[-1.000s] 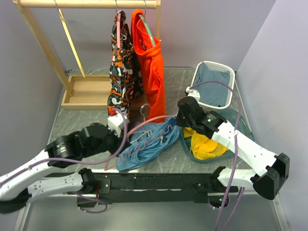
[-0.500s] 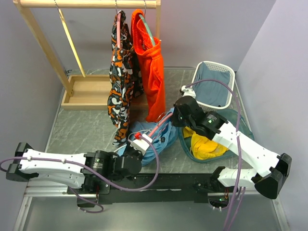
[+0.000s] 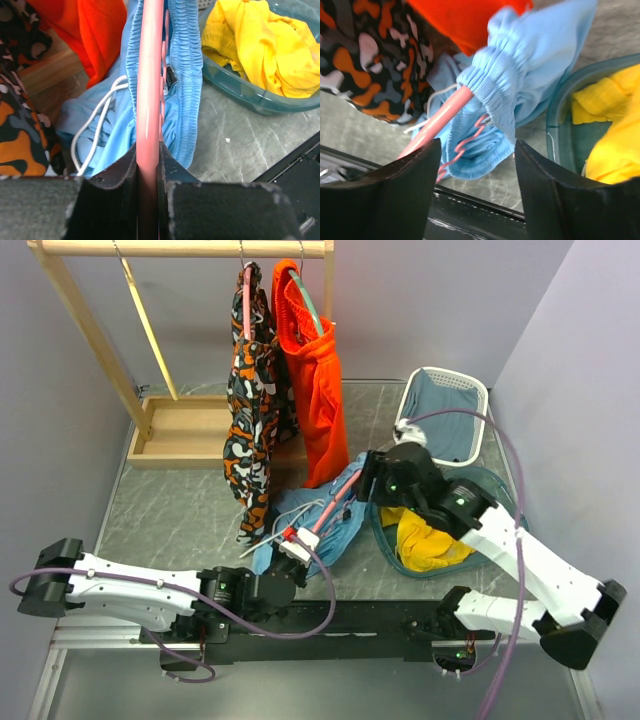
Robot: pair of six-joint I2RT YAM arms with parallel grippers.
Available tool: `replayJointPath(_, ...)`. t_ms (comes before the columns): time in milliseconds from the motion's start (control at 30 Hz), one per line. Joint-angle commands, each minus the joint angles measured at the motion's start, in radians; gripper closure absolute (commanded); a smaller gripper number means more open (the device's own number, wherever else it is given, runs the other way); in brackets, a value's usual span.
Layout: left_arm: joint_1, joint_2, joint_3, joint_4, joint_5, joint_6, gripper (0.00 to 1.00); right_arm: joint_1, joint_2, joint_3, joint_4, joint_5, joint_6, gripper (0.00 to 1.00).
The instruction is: Place the shorts on the hanger
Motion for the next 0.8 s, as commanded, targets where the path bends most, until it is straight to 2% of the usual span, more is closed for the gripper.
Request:
replayJointPath(0,-0.006,0.018,-0.003,0.185,0.004,-0.021,0.99,-0.086,-0.091,0.009,-0.016,-0.005,0.048,0.3)
replayJointPath(67,-0.006,0.026,-0.009,0.195,0.011,-0.02,0.99,-0.171,-0.092,0.012,-0.01,-0.022,0.054,0.25)
replayJointPath(200,-0.004,0.052,-0.006,0.208,0.019,-0.016,0.99,-0.331,-0.026,0.025,0.002,-0.193,0.08,0.24)
replayJointPath(433,-0.006,0.098,0.013,0.222,0.037,0.011,0.99,-0.451,0.063,0.007,0.042,-0.33,0.209,0.22)
replayJointPath(567,-0.004,0.135,0.03,0.231,0.028,0.043,0.99,-0.46,0.103,-0.016,0.044,-0.378,0.252,0.27)
replayJointPath(633,-0.006,0.152,0.039,0.241,0.027,0.06,0.99,-0.46,0.114,-0.048,0.041,-0.388,0.263,0.35)
replayJointPath(767,-0.006,0.178,0.057,0.275,-0.008,0.134,0.99,-0.46,0.091,-0.116,0.052,-0.427,0.269,0.39)
